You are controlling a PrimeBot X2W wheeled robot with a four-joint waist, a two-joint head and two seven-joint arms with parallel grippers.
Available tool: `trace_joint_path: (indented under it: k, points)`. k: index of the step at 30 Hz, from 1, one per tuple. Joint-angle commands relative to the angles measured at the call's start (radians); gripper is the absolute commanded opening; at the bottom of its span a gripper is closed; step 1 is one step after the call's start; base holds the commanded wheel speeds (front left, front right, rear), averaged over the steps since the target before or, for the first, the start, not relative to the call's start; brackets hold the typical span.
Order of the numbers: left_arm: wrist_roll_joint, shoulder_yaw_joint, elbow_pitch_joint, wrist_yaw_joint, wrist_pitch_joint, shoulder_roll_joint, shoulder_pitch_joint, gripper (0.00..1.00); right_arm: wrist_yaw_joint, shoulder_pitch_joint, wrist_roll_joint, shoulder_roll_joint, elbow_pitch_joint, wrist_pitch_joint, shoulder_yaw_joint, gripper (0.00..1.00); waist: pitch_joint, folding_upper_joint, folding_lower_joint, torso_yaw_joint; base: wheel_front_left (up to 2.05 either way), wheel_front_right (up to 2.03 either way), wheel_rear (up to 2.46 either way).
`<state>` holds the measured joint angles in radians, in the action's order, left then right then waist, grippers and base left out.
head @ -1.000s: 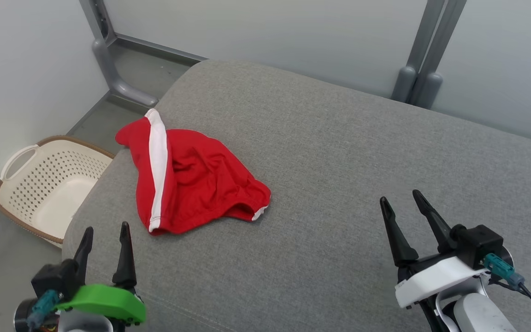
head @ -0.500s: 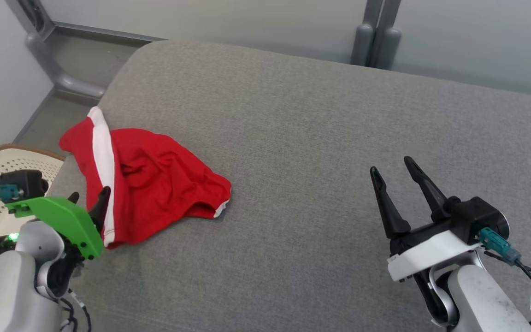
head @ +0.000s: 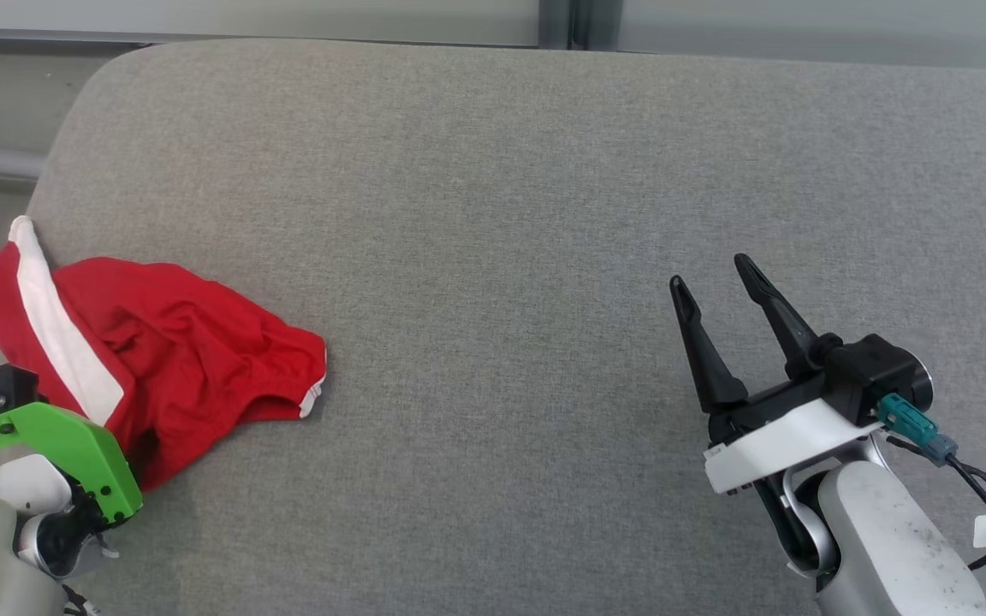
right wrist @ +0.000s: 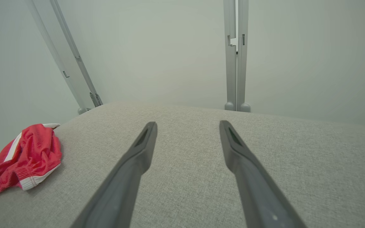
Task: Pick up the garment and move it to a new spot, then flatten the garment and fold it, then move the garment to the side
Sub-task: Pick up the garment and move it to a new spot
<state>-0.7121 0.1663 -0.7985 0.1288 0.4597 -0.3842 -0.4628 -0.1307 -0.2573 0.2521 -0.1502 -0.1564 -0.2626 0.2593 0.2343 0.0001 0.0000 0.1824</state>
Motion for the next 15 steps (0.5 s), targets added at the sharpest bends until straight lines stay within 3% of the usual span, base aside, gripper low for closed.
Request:
trace_joint_path:
  k: [1,2,4,10,15]
  points:
    - [-0.018,0.022,-0.023,0.003,-0.002,0.015,-0.001,0.83,0.0,-0.011,0.002,-0.001,-0.001,-0.003,-0.003,1.0,0.019,-0.0001,0.0,-0.025,0.0,0.0,0.0]
    - [-0.02,0.029,-0.026,0.003,-0.01,0.014,-0.004,0.38,0.0,-0.008,0.001,0.0,-0.002,-0.003,-0.005,1.0,0.014,-0.0001,0.0,-0.025,0.0,0.0,0.0]
    - [-0.031,0.045,-0.025,0.003,-0.031,0.003,-0.008,0.0,0.0,0.001,0.002,0.003,-0.005,-0.003,-0.008,1.0,0.003,-0.0001,0.0,-0.022,0.0,0.0,0.0]
    - [-0.032,0.102,0.063,0.003,-0.114,-0.067,-0.035,0.0,0.0,0.032,0.012,0.012,-0.012,-0.003,-0.02,1.0,-0.056,-0.0001,0.0,-0.007,0.0,0.0,0.0]
    - [-0.051,0.148,0.241,0.003,-0.134,-0.111,-0.06,0.0,0.0,0.064,0.014,0.016,-0.01,-0.003,-0.062,1.0,-0.121,-0.0001,0.0,-0.012,0.0,0.0,0.0]
